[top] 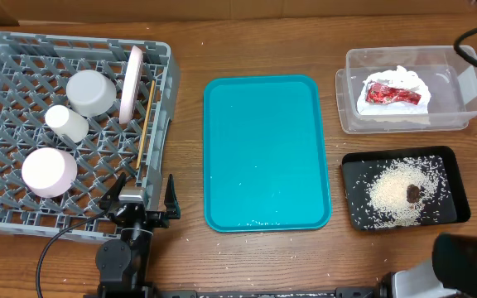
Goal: Sort waste into correct bins and load items into the dishwasher
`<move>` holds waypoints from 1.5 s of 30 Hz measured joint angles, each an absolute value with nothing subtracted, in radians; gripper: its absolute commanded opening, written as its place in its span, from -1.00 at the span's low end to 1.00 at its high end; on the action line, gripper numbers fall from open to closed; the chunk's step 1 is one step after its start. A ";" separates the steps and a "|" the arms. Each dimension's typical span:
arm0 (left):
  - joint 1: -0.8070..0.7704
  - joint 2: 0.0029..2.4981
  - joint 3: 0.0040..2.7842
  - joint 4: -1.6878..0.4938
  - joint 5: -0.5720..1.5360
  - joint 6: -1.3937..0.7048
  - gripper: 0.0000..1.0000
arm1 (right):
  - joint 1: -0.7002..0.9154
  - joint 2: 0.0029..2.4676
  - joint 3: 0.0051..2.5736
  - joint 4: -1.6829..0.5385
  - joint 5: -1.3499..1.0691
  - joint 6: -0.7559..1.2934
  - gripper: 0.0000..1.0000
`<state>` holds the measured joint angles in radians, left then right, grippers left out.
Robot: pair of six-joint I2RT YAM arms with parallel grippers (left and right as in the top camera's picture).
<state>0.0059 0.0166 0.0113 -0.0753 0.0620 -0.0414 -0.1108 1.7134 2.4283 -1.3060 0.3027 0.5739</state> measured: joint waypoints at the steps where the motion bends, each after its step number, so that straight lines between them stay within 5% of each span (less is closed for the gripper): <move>1: 0.006 0.017 0.011 -0.075 0.062 -0.041 0.99 | -0.111 1.695 2.408 -1.256 0.295 0.567 1.00; 9: 0.006 0.017 0.011 -0.075 0.059 -0.041 1.00 | -0.111 1.528 2.074 -0.949 0.199 0.497 1.00; 23: 0.006 0.016 0.011 -0.075 0.059 -0.041 1.00 | -0.110 1.004 1.078 -0.369 0.107 0.477 1.00; 36: 0.006 0.016 0.011 -0.075 0.058 -0.041 1.00 | -0.111 0.443 0.390 -0.095 0.035 0.474 1.00; 45: 0.006 0.016 0.011 -0.075 0.056 -0.041 0.99 | -0.110 0.160 0.172 -0.038 0.003 0.474 1.00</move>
<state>0.0059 0.0158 0.0109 -0.0753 0.0559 -0.0414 -0.1104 0.1604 0.1719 -0.0380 0.0032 0.4744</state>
